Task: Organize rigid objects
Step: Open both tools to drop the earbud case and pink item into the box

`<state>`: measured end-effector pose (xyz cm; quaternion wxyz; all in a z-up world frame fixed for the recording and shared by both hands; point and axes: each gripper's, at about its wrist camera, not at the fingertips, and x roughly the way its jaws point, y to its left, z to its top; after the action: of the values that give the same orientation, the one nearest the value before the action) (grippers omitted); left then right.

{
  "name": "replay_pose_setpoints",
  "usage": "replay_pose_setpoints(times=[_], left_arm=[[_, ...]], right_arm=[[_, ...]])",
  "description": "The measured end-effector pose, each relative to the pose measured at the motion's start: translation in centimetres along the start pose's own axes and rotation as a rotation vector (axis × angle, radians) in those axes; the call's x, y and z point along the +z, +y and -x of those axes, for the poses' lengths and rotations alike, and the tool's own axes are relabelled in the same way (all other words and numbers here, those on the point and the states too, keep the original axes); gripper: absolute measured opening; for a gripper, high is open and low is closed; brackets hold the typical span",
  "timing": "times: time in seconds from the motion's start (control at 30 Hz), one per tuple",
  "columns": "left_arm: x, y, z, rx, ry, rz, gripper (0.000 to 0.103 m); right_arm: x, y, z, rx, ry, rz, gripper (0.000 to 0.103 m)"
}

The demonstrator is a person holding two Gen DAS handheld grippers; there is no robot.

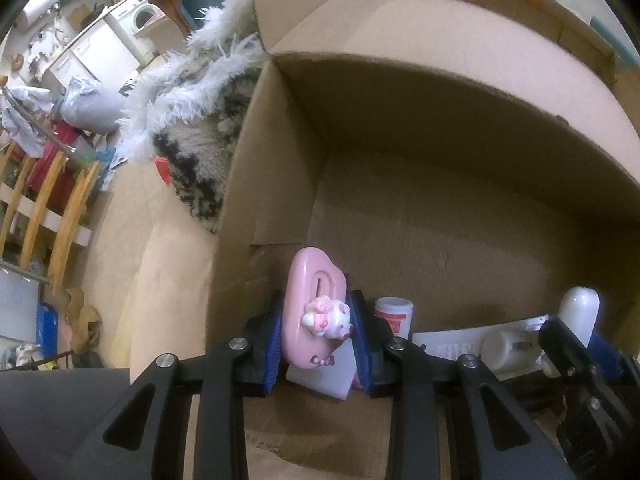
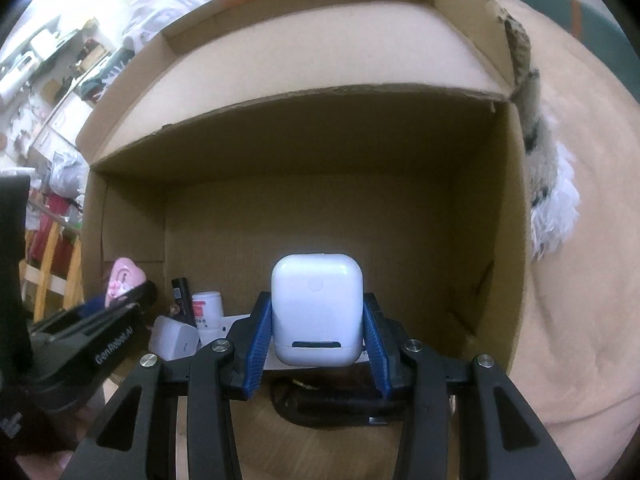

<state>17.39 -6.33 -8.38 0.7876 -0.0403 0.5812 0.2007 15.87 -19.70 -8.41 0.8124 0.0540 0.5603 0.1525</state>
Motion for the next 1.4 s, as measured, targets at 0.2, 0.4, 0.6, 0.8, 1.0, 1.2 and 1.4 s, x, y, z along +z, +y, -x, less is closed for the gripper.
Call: replay_pose_setpoints(times=[0.2, 0.4, 0.6, 0.8, 1.0, 1.2, 1.4], left_arm=[[-0.3, -0.6, -0.3, -0.017, 0.017, -0.039, 0.036], [-0.4, -1.4, 0.7, -0.028, -0.010, -0.073, 0.060], [-0.1, -1.2, 1.7, -0.062, -0.021, -0.060, 0.060], [-0.5, 0.0, 2.7, -0.087, -0.053, -0.050, 0.060], [-0.9, 1.4, 5.0, -0.146, -0.099, -0.073, 0.060], [-2.1, 2.6, 8.2, -0.209, -0.153, -0.132, 0.060], [-3.9, 4.7, 11.4, -0.280, -0.208, -0.152, 0.060]], right_arm=[[0.2, 0.1, 0.1, 0.001, -0.001, -0.002, 0.045], [0.0, -0.7, 0.7, 0.033, -0.012, -0.033, 0.055], [0.1, -0.5, 1.2, 0.036, -0.030, -0.021, 0.059], [0.0, -0.3, 2.9, 0.023, -0.092, -0.015, 0.073], [-0.7, -0.6, 4.4, 0.021, -0.122, -0.024, 0.076], [-1.7, -0.1, 6.1, 0.013, -0.129, -0.024, 0.078], [-3.6, 0.5, 8.3, 0.000, -0.142, -0.040, 0.078]])
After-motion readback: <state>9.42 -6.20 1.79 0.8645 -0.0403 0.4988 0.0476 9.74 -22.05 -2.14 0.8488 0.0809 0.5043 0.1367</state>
